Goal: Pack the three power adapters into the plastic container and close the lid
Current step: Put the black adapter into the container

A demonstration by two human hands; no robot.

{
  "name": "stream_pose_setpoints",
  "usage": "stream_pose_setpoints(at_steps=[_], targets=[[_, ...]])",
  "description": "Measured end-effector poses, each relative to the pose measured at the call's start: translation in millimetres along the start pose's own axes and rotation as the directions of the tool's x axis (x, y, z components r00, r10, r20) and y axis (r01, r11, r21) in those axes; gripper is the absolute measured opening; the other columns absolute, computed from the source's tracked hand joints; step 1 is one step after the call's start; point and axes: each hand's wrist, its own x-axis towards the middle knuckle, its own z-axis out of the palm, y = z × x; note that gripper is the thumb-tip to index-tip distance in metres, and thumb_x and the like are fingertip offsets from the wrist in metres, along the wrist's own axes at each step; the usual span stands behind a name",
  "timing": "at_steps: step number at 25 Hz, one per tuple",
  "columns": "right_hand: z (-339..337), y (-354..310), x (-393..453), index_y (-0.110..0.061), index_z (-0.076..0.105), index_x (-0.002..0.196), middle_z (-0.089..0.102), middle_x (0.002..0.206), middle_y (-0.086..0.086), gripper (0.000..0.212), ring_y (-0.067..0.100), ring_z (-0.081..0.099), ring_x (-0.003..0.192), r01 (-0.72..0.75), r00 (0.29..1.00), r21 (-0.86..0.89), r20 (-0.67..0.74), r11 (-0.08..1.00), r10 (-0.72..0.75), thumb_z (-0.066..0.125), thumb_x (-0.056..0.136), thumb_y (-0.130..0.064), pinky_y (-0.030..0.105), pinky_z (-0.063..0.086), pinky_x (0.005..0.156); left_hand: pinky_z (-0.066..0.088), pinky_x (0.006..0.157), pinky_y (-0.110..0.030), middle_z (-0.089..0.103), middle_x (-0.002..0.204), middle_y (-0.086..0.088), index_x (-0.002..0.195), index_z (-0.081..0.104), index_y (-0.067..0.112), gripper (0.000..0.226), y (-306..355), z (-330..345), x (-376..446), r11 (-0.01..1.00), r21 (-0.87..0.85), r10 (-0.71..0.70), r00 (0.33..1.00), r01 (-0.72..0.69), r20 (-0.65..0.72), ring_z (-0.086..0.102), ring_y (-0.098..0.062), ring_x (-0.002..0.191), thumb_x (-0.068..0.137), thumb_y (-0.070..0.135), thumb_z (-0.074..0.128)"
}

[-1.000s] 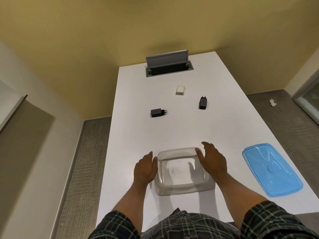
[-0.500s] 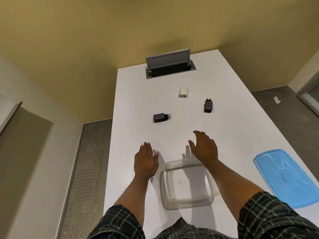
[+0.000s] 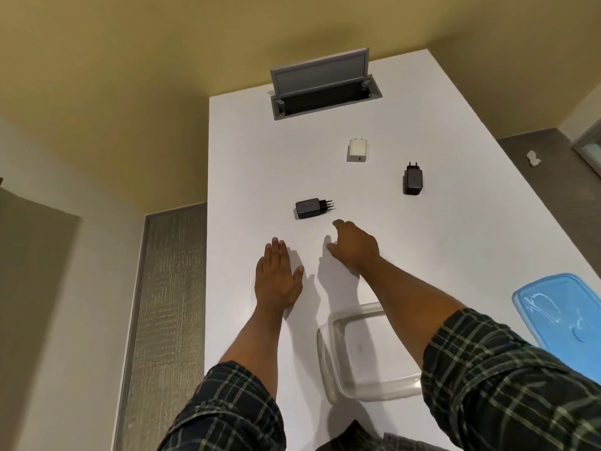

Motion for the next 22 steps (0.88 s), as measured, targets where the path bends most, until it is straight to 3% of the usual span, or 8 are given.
stream_pose_setpoints(at_steps=[4,7,12,18,22], targets=[[3.1,-19.5,31.9,-0.022,0.034,0.150,0.052,0.136,0.011,0.061,0.034,0.058,0.120,0.018,1.000,-0.035,0.018,0.999,-0.017,0.055,0.095,-0.036,0.042,0.047,0.092,0.010,0.130,-0.041,-0.006,0.172,-0.010,0.164,0.000,0.009,0.076,-7.7,11.4,16.8,0.999,-0.028,-0.017,1.000,0.018,0.010,-0.002,-0.026,0.160,0.107,0.048,0.031],[7.5,-30.6,50.9,-0.023,0.024,0.156,0.050,0.142,0.012,0.070,0.034,0.059,0.121,-0.063,0.998,-0.057,-0.013,0.996,0.062,0.055,0.095,-0.038,0.040,0.048,0.092,0.008,0.130,-0.041,-0.005,0.172,-0.009,0.164,0.000,0.009,0.076,-10.1,22.8,27.1,0.995,-0.095,-0.033,0.999,0.035,0.023,-0.003,-0.025,0.160,0.107,0.047,0.033],[12.8,-39.8,74.4,-0.032,0.016,0.158,0.060,0.132,0.013,0.073,0.035,0.061,0.116,-0.043,0.999,-0.007,-0.033,0.999,0.043,0.054,0.097,-0.046,0.041,0.049,0.092,0.007,0.130,-0.040,-0.007,0.172,-0.008,0.163,-0.001,0.010,0.076,-7.0,40.4,34.3,0.978,-0.209,-0.027,1.000,0.028,0.012,-0.005,-0.024,0.160,0.107,0.047,0.035],[14.3,-57.5,100.9,-0.029,0.031,0.152,0.056,0.139,0.004,0.058,0.034,0.060,0.117,0.005,1.000,-0.043,-0.010,0.999,-0.005,0.043,0.100,-0.050,0.041,0.044,0.088,0.016,0.129,-0.040,0.007,0.172,-0.005,0.164,0.011,0.011,0.075,-11.9,59.1,31.5,0.985,-0.170,-0.032,0.991,0.011,-0.126,0.006,-0.022,0.160,0.105,0.051,0.036],[29.5,-62.3,106.8,-0.021,0.058,0.121,0.061,0.125,0.003,0.034,0.031,0.064,0.106,0.008,0.994,0.045,-0.105,0.999,-0.003,0.046,0.100,-0.046,0.032,0.034,0.076,0.024,0.127,-0.040,0.021,0.170,-0.006,0.162,0.024,0.010,0.073,-11.9,66.4,30.2,0.983,-0.183,-0.047,0.975,0.006,-0.216,0.017,-0.021,0.159,0.103,0.049,0.042]])
